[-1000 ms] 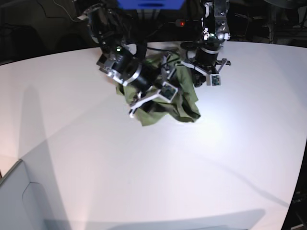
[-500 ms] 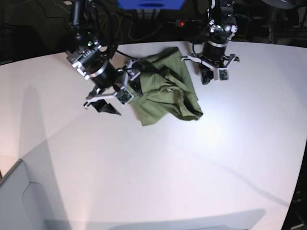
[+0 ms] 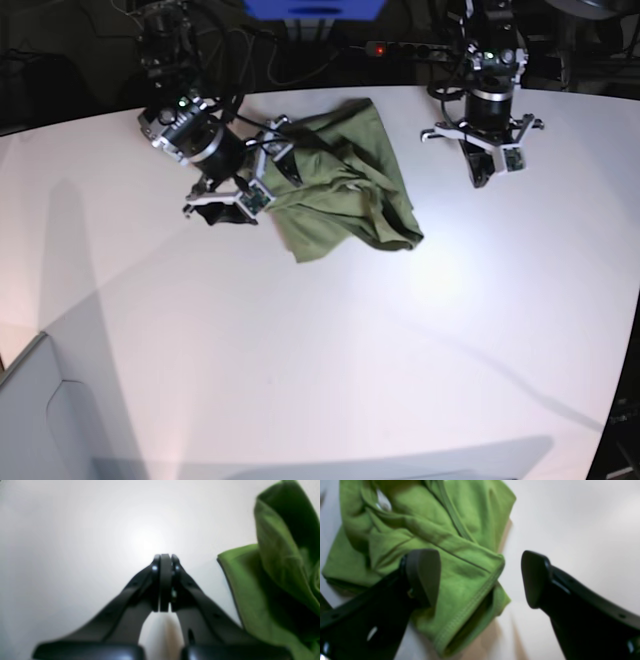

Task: Fold the T-shirt properly
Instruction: 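Drag the shirt bundle with the right gripper toward the left gripper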

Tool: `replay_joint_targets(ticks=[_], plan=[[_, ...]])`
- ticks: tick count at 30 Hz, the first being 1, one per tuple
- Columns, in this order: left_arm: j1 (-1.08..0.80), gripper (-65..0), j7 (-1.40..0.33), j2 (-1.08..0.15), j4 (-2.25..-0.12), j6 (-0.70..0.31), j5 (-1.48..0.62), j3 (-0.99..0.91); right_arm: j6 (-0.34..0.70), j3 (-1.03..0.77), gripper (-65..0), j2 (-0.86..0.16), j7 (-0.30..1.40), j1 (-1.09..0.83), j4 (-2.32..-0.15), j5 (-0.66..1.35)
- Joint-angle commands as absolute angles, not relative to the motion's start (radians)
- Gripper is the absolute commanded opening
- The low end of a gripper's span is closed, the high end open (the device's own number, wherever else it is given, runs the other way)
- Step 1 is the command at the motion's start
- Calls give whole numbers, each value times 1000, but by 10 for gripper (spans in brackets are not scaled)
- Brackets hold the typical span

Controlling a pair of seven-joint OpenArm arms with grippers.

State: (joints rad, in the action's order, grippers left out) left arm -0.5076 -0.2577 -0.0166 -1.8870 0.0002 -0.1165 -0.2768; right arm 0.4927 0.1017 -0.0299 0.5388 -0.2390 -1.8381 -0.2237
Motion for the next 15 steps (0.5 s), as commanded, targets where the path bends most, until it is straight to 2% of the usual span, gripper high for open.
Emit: replay_joint_targets(ticks=[1, 3, 6, 7, 10, 15], plan=[[-513, -650, -231, -18, -1906, 1, -120, -278, 492, 108, -228, -27, 512, -237, -1857, -208], [-513, -650, -231, -18, -1906, 1, -120, -278, 512, 128, -358, -28, 512, -239, -1857, -208], [-512, -650, -231, -18, -1906, 1, -120, -283, 582, 137, -596, -28, 513, -242, -1857, -208], [-510, -650, -231, -18, -1906, 1, -120, -283, 607, 137, -650, -27, 515, -251, -1857, -208], [-509, -650, -231, -18, -1906, 1, -120, -283, 641, 139, -633, -22, 510, -277, -1882, -208], [-506, -650, -231, -18, -1902, 1, -120, -285, 644, 208, -649, -28, 510, -325, -1983, -208]])
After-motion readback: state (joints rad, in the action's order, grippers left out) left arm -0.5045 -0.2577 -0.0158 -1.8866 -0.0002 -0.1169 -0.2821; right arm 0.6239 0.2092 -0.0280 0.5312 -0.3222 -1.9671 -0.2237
